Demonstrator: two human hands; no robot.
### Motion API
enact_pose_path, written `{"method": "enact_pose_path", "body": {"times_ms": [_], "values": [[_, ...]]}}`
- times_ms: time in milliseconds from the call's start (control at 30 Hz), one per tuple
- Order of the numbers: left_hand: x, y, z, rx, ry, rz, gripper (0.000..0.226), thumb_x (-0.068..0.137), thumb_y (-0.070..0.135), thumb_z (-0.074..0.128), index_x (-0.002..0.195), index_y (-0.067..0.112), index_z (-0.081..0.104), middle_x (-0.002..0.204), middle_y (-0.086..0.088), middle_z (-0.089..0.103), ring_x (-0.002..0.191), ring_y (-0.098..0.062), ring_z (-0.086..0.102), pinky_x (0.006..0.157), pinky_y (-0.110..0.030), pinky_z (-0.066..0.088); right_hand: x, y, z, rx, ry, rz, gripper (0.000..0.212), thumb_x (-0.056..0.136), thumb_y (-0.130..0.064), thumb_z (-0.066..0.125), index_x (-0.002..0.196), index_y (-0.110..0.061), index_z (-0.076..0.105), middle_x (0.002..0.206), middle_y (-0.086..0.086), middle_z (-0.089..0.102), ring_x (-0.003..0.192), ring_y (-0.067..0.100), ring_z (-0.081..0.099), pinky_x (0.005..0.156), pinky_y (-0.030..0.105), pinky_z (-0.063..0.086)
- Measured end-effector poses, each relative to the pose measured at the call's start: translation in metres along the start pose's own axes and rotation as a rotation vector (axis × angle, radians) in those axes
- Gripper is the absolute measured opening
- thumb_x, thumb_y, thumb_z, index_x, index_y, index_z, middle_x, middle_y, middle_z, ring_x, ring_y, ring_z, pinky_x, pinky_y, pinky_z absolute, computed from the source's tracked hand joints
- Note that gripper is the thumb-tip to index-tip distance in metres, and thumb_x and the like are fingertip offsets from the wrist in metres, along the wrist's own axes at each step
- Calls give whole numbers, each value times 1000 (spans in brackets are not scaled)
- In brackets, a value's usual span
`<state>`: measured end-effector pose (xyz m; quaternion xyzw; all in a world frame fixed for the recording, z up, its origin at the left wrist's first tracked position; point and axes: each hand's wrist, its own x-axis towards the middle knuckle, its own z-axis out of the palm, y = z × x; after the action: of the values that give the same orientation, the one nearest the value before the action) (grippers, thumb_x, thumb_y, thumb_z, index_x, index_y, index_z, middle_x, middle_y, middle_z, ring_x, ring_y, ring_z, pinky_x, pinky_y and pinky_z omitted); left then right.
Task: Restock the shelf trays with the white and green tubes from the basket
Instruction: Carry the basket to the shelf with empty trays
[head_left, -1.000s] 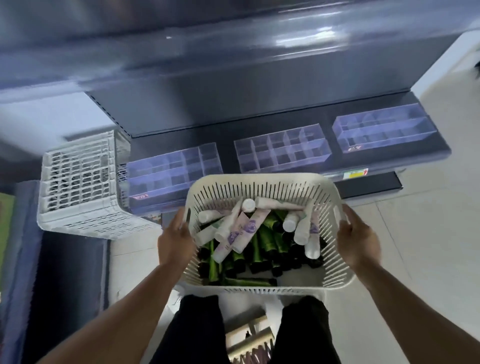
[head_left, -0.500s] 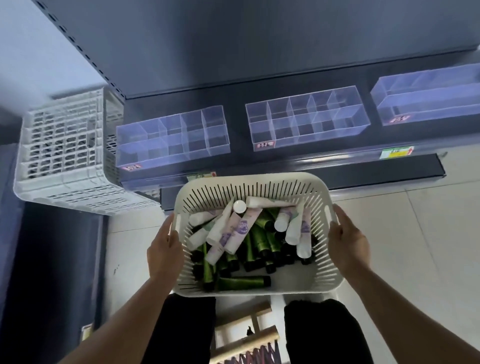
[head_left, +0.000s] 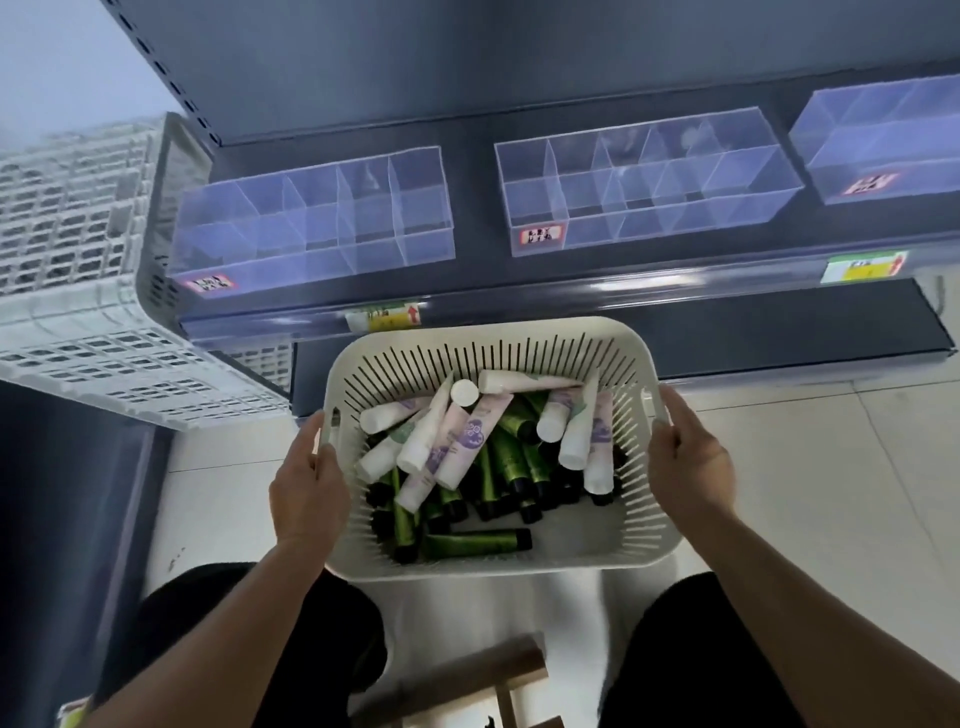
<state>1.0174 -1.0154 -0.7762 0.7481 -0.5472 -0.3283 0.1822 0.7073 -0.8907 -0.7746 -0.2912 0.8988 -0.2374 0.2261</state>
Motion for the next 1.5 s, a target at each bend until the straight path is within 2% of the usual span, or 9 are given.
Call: {"method": "enact_pose_path", "body": {"times_ms": [167,300,467,567,700,867,1000,1300,1500], "values": [[12,-19,11,-38,12,89,40,98,25,39,136,33,45,118,-13,66,107,-34,62,96,-48,49,5,11,13,29,70,-86,45,97,-21,38,140,-32,44,106,12,70,89,35,62,78,35,47],[17,-27,16,-126,6,153,41,97,24,40,137,34,46,123,-10,64,114,-34,59,99,-51,47,3,20,17,6,92,-152,46,97,-18,36,140,-33,45,105,14,69,81,32,59,73,32,43],[14,-24,21,-128,24,256,39,96,11,36,123,33,55,106,-8,65,91,-31,60,80,-40,47,6,24,21,-25,111,-225,45,98,-15,33,139,-30,43,120,9,65,99,32,59,77,33,41],[7,-25,20,-131,33,259,44,95,11,34,132,25,52,123,-6,61,109,-30,57,91,-38,44,4,24,21,-83,98,-196,45,99,-17,31,139,-32,40,121,13,63,105,36,58,79,36,40],[-5,-22,26,-172,56,257,41,96,10,34,126,25,56,122,-7,63,106,-30,57,92,-40,47,1,24,12,-124,111,-216,39,101,-19,30,137,-27,43,125,16,60,110,37,56,85,40,44],[-20,-6,43,-204,47,265,38,97,8,33,122,22,56,116,-7,62,93,-23,52,79,-34,42,17,34,-4,-151,107,-174,34,101,-24,28,130,-32,45,119,15,63,96,35,58,80,40,44],[-24,14,67,-263,46,280,39,96,5,34,124,21,55,115,-3,62,96,-20,53,82,-32,41,48,42,-21,-182,119,-150,32,101,-32,30,129,-40,43,114,11,65,85,30,54,73,37,44],[-39,38,99,-206,42,281,39,95,8,34,123,27,53,112,-1,63,99,-25,56,88,-40,47,78,58,-44,-240,108,-105,36,95,-11,31,122,-34,42,106,14,65,85,34,59,73,37,45],[-42,39,100,-191,42,284,37,95,6,35,121,24,54,111,-2,63,95,-22,55,82,-31,41,79,67,-49,-280,94,-138,39,96,-12,33,129,-31,37,107,15,65,78,31,55,71,38,47]]}}
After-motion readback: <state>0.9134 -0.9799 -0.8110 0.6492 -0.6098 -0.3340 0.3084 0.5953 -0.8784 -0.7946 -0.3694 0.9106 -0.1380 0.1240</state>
